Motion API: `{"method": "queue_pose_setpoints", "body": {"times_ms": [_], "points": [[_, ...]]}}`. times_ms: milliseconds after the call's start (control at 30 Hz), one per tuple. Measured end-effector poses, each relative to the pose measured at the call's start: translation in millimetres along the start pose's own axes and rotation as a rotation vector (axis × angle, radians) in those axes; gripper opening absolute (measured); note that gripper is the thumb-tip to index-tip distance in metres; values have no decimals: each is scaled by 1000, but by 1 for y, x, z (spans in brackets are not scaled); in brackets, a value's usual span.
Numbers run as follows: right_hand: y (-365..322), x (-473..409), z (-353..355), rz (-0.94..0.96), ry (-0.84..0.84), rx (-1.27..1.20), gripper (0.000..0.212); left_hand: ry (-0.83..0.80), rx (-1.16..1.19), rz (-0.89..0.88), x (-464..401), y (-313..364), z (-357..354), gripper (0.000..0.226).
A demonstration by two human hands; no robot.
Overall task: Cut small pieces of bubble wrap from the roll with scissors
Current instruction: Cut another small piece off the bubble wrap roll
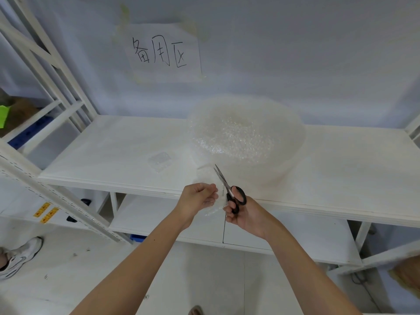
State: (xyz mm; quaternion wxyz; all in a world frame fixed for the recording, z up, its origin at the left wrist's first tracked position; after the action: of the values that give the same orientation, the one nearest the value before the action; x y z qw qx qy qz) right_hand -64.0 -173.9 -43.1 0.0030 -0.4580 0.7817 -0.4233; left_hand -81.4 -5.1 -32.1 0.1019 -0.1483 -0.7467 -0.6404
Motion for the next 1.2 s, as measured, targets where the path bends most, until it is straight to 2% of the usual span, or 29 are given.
{"method": "queue_pose_setpoints", "body": {"times_ms": [467, 633, 1100, 1200], "points": [[5, -3, -3, 60, 47, -29, 32, -25, 32, -12, 0, -1, -5, 20], [3, -4, -2, 50, 26, -50, 36, -83, 24, -7, 4, -4, -7, 21], [0, -2, -3, 94, 21, -5, 34, -88, 32, -10, 4, -4, -10, 19], [1, 0, -3, 105, -21, -22, 43, -92, 7, -4, 5, -4, -10, 20]]}}
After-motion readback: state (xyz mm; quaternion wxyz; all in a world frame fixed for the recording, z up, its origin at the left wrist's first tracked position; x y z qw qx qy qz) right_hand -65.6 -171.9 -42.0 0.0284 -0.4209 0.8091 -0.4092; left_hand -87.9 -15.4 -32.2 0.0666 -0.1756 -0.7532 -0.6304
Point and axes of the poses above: each hand's wrist, its own x-axis away from the middle knuckle, its own z-axis out of the back of the hand, y = z × x, the point moved 1 cm from there along -x, towards the middle knuckle, and after that the axes turned 13 degrees about -y, right-handed, at the moved point
